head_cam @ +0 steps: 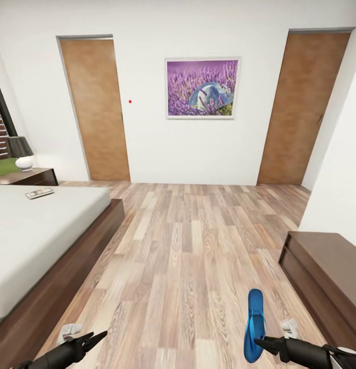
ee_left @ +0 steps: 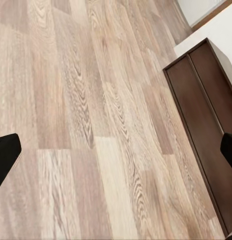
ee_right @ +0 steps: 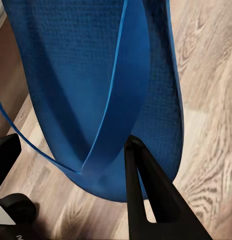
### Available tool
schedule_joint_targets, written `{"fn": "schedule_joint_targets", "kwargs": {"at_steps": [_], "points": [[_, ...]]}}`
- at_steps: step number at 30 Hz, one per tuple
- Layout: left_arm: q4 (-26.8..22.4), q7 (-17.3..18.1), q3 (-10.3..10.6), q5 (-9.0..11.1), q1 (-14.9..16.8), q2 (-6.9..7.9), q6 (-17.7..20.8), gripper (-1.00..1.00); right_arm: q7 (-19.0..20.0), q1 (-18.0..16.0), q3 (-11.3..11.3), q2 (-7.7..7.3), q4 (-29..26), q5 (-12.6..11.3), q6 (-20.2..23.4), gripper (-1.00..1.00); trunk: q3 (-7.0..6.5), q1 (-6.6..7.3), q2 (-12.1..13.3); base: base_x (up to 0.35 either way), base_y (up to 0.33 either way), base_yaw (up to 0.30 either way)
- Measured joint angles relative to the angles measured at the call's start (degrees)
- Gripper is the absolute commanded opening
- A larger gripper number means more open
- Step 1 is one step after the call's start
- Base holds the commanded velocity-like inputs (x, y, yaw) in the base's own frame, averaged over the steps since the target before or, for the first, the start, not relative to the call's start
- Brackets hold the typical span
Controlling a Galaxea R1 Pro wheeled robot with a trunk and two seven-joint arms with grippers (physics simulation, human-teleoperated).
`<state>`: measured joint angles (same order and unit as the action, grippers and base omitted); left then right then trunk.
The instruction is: In the bedroom, move the book from the bed onto either nightstand, and place the two sandals side by side next to the bed.
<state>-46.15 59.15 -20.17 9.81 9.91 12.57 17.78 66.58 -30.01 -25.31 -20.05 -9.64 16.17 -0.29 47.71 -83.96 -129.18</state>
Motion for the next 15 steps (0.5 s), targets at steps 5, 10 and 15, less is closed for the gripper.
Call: {"fn": "schedule_joint_targets", "kwargs": {"at_steps": [5,10,15], "points": [[0.0,0.0,0.0,0.0,0.0,0.00,0.0,1.00,0.0,0.0,0.0,0.00,0.0,0.0,0.0,-1.00,0.36,0.00,0.0,0.323,0.000,0.000],[0.0,0.0,0.0,0.0,0.0,0.00,0.0,1.00,0.0,0.0,0.0,0.00,0.0,0.0,0.0,-1.00,0.80,0.00,0.0,0.323,0.000,0.000],[0.0,0.0,0.0,0.0,0.0,0.00,0.0,1.00,0.0,0.0,0.0,0.00,0.0,0.0,0.0,-1.00,1.25,0.00,0.0,0.323,0.000,0.000]]}}
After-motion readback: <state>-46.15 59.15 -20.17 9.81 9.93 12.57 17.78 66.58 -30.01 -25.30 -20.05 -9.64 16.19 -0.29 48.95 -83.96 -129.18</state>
